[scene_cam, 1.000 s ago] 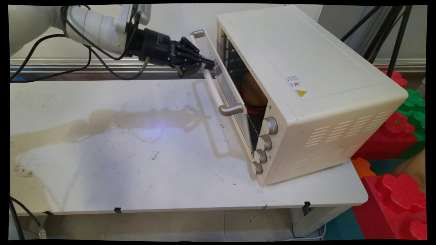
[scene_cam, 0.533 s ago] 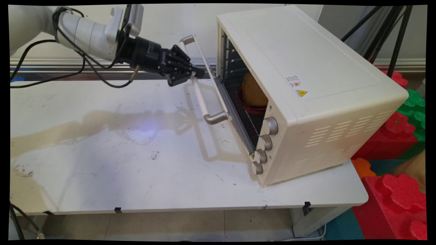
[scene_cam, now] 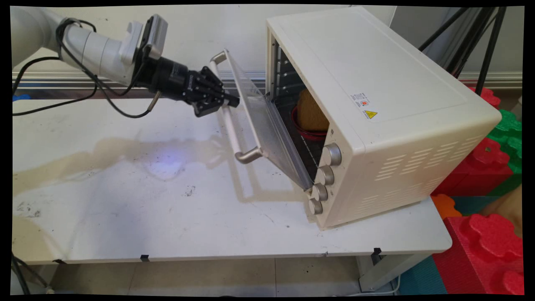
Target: Open the oven
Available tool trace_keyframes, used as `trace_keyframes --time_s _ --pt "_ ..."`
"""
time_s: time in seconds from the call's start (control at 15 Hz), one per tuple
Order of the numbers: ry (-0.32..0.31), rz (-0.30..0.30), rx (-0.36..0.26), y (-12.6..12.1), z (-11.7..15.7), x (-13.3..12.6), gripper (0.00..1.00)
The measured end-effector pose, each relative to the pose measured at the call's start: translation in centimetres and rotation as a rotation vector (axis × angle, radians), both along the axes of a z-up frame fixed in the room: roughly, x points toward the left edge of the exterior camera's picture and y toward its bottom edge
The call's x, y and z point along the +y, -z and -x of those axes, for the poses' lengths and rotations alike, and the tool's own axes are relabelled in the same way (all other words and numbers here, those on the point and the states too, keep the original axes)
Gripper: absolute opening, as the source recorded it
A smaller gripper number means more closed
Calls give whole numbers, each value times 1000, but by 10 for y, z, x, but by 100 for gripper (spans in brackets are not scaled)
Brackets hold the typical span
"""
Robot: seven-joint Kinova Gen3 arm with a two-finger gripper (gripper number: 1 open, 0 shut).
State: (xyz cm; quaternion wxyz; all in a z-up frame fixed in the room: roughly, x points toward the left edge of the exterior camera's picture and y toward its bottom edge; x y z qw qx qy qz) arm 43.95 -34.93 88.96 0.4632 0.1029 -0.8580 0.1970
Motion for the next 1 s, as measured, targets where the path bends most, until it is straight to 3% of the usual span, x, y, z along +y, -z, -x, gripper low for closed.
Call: trace_keyframes --time_s 1.0 --pt "7 -41 -76 40 -34 16 0"
